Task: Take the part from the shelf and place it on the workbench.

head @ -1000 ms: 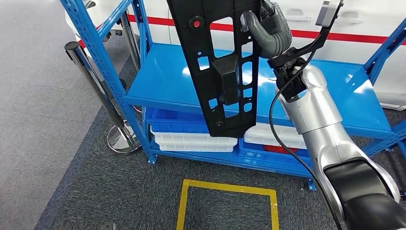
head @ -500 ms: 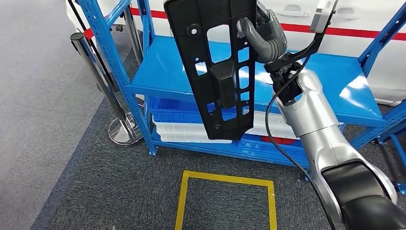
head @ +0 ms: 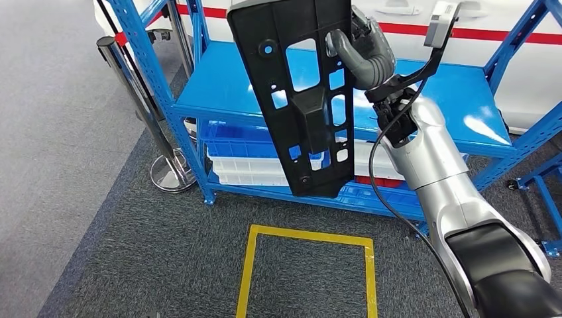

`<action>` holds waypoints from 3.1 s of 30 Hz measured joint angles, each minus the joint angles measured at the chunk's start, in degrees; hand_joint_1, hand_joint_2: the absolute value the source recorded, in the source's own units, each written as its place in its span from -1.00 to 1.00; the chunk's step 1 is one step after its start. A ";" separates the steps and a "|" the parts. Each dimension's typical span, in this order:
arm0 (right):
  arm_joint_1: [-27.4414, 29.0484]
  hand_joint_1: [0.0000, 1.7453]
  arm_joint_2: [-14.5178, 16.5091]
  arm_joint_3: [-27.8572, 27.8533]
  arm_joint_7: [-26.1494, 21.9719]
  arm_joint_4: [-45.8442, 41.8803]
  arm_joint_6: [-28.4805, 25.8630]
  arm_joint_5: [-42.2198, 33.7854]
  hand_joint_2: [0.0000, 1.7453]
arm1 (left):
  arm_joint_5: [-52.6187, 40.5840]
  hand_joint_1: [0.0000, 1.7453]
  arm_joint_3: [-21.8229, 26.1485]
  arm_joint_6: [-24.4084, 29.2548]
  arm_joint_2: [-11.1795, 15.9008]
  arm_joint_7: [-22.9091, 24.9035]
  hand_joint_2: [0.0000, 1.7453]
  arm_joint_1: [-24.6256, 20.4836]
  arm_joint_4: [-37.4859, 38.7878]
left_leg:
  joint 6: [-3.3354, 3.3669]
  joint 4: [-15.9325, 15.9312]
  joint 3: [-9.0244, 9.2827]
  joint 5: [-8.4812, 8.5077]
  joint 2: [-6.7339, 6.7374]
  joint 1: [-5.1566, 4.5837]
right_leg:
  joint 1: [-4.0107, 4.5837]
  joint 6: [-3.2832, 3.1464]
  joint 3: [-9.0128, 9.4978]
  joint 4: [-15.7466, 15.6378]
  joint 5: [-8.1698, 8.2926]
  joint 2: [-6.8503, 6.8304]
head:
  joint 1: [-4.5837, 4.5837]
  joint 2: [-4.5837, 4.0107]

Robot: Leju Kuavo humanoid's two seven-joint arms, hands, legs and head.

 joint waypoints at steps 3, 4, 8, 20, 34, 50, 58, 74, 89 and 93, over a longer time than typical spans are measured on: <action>-0.15 1.00 0.15 0.13 0.05 0.06 0.06 0.00 1.00 | -0.01 -1.00 0.01 0.00 0.04 -0.04 1.00 0.08 0.01 | 0.86 -1.94 0.49 0.54 0.02 -0.26 | -0.19 1.09 -0.20 -0.36 1.03 -0.01 | 0.00 0.00; -0.20 1.00 0.16 0.15 0.10 0.07 0.07 0.01 1.00 | -0.01 -1.00 0.02 0.00 0.03 -0.04 1.00 0.07 0.01 | 1.26 -2.30 0.28 1.14 0.11 -0.15 | -0.20 1.38 -0.46 -0.11 0.60 0.07 | 0.00 0.00; -0.40 1.00 0.16 0.19 0.44 0.21 0.11 0.00 1.00 | -0.02 -1.00 0.04 -0.01 -0.03 -0.04 1.00 0.03 0.02 | 2.18 -2.94 -1.76 3.56 0.38 0.13 | -0.38 2.20 -4.08 10.20 -7.79 0.35 | 0.03 0.00; -2.26 1.00 0.53 0.33 1.61 1.45 0.81 -1.03 1.00 | 0.08 -1.00 0.05 0.09 0.04 -0.02 1.00 0.48 0.02 | -0.58 -0.26 -7.00 5.48 0.11 0.04 | -0.52 0.11 5.11 -0.11 -4.64 0.18 | 0.01 0.00; -2.39 1.00 0.52 0.54 1.44 1.89 0.85 -1.15 1.00 | -0.16 -1.00 0.05 -0.27 0.06 -0.22 1.00 0.53 0.02 | 0.61 -2.05 -0.06 1.39 0.13 -0.23 | -0.19 1.04 0.46 -0.21 0.29 0.18 | 0.00 0.00; -1.62 1.00 -0.44 0.52 1.39 1.15 0.20 -1.02 1.00 | -0.29 -1.00 0.04 -0.59 -0.04 -0.42 1.00 0.46 0.02 | -0.53 -1.14 -5.87 5.77 0.47 0.01 | -0.55 0.29 4.05 0.13 -3.91 0.31 | 0.02 0.00; -0.78 1.00 -0.46 0.63 1.30 0.69 -0.20 -0.76 1.00 | -0.25 -1.00 0.02 -0.56 -0.03 -0.36 1.00 0.53 0.02 | -1.06 11.36 -8.90 -1.27 0.44 0.29 | -0.28 -0.89 2.30 -0.04 -2.12 0.34 | -0.01 0.00; -0.37 1.00 -0.68 0.66 0.88 0.34 -0.22 -0.31 1.00 | -0.35 -1.00 0.01 2.54 -0.17 0.86 1.00 0.28 0.02 | 1.80 -1.52 -6.45 6.73 0.63 -0.10 | -0.48 2.13 1.30 9.72 -8.55 0.30 | 0.01 0.00; 0.44 1.00 -0.71 0.79 0.20 0.29 -0.19 0.04 1.00 | -0.58 -1.00 -0.15 2.11 -0.31 1.12 1.00 0.27 0.02 | -0.99 11.98 -7.69 -0.56 0.28 0.05 | -0.17 -1.04 0.10 0.16 -0.47 0.20 | -0.01 0.00; 0.48 1.00 -0.74 0.75 0.08 0.03 -0.23 0.19 1.00 | -0.73 -1.00 -0.29 1.20 -0.23 0.87 1.00 0.00 0.02 | 0.18 -1.34 1.14 -0.32 0.17 -0.55 | -0.24 0.04 -1.11 0.01 1.32 0.08 | -0.01 0.00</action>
